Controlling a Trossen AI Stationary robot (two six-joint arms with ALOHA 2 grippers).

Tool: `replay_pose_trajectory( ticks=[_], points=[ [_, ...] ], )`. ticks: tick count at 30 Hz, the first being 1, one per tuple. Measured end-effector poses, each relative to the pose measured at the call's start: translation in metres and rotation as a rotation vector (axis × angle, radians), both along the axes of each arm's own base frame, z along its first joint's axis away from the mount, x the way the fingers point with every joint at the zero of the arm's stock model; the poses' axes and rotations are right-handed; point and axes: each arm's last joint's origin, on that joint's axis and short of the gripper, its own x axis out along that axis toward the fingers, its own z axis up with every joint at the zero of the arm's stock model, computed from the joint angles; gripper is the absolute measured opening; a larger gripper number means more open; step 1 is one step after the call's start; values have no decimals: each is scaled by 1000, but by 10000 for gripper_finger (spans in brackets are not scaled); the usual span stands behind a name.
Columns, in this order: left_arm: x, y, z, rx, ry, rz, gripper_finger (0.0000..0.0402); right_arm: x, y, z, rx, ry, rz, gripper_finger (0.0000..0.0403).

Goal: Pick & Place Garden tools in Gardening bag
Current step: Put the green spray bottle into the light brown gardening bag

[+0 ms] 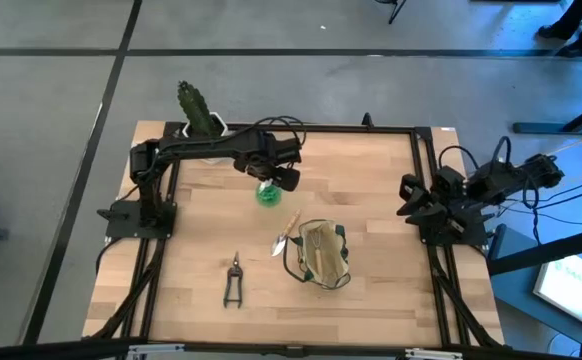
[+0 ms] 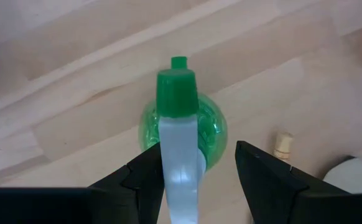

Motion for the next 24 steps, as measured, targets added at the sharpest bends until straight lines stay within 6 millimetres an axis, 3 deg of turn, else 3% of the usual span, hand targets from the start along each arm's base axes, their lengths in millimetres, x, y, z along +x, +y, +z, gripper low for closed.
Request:
replay_pose_trajectory(
  ticks=[7,18,24],
  points=[
    [-6,-1,2,-16,42,16,170,-6,-2,0,4,-2,-32,124],
    [-5,-1,2,-24,24,-4,46,-6,-2,-2,1,22,-31,124],
    [-2,-9,20,-57,5,-47,45,-10,-4,-2,11,19,-29,124]
  ],
)
